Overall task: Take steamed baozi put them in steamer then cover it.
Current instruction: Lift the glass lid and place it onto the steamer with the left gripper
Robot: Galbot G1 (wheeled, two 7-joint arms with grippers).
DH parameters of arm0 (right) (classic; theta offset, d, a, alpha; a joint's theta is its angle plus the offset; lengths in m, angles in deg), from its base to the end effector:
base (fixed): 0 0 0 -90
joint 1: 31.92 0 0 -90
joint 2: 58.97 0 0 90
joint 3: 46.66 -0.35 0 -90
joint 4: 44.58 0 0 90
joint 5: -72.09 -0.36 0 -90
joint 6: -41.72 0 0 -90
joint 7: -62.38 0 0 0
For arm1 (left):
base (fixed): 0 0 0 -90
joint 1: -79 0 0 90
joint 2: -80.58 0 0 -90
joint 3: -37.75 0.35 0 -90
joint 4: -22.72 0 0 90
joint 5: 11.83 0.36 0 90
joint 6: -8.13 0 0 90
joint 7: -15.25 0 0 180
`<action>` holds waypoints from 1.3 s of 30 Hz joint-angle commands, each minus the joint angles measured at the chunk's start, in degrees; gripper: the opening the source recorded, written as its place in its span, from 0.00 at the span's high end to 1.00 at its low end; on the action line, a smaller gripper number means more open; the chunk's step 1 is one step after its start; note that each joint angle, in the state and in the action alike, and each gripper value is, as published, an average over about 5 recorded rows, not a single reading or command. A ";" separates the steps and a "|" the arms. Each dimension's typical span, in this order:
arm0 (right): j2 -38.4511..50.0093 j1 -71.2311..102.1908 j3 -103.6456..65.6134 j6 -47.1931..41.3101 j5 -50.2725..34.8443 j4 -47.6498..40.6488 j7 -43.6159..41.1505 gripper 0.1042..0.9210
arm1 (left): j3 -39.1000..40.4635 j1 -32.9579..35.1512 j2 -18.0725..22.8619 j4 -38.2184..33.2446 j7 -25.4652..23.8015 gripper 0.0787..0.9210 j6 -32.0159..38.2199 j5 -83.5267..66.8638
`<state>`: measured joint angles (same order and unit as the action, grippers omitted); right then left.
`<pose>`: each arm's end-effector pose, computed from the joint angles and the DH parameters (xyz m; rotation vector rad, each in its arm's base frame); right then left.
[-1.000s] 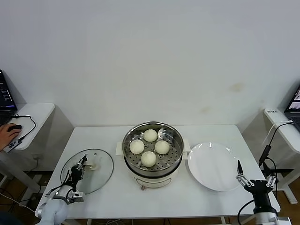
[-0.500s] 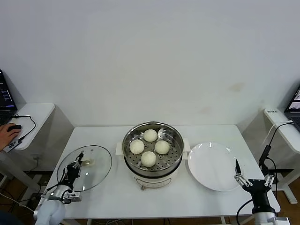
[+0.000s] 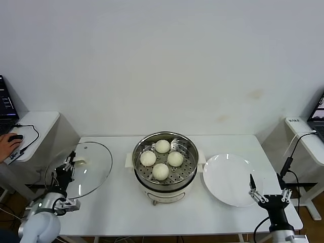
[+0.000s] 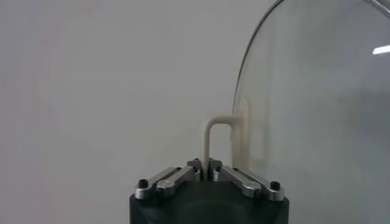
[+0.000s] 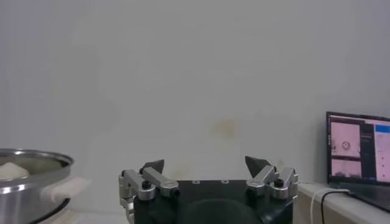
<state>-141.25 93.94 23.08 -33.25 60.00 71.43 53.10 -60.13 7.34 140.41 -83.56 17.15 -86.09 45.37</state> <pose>0.1433 -0.1368 -0.3199 0.1097 3.0030 -0.1941 0.2646 0.1661 -0.2895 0.0800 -2.2422 -2.1769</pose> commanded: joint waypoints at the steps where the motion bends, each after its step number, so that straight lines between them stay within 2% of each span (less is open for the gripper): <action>1: -0.65 -0.14 0.69 0.58 5.41 -0.57 0.43 0.12 | 4.56 1.80 -7.17 -18.21 -6.37 0.93 -13.10 -7.34; 4: -1.34 -0.88 1.10 0.95 8.56 -1.74 1.00 0.12 | 10.94 -2.12 -9.29 -18.00 -6.73 0.93 -16.75 -9.30; 7: -1.65 -1.80 1.44 1.14 11.18 -3.38 1.80 0.12 | 18.85 -8.21 -8.59 -16.02 -7.30 0.93 -19.61 -6.86; 12: -1.07 -3.09 1.60 0.68 13.82 -5.37 2.77 0.12 | 31.57 -17.65 -2.92 -12.85 -11.04 0.93 -25.57 2.02; 15: -1.11 -4.08 1.93 -0.03 14.65 -5.92 2.86 0.12 | 35.98 -21.05 1.26 -10.56 -13.88 0.93 -27.73 8.51; 21: -1.51 -5.20 3.09 -0.34 16.05 -7.23 2.79 0.12 | 40.08 -24.64 8.61 -6.44 -18.28 0.93 -28.70 17.69; 29: -1.99 -5.18 3.09 -0.16 17.00 -8.33 2.72 0.12 | 43.14 -27.09 16.55 -2.83 -19.95 0.93 -28.95 22.39; 39: -2.49 -4.98 3.37 0.09 17.43 -8.95 2.64 0.12 | 44.48 -27.55 22.12 2.24 -19.81 0.93 -27.97 26.18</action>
<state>-143.64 89.30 26.26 -33.17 76.48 63.29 55.62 -19.55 -17.66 155.14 -86.19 -1.15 -113.03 65.59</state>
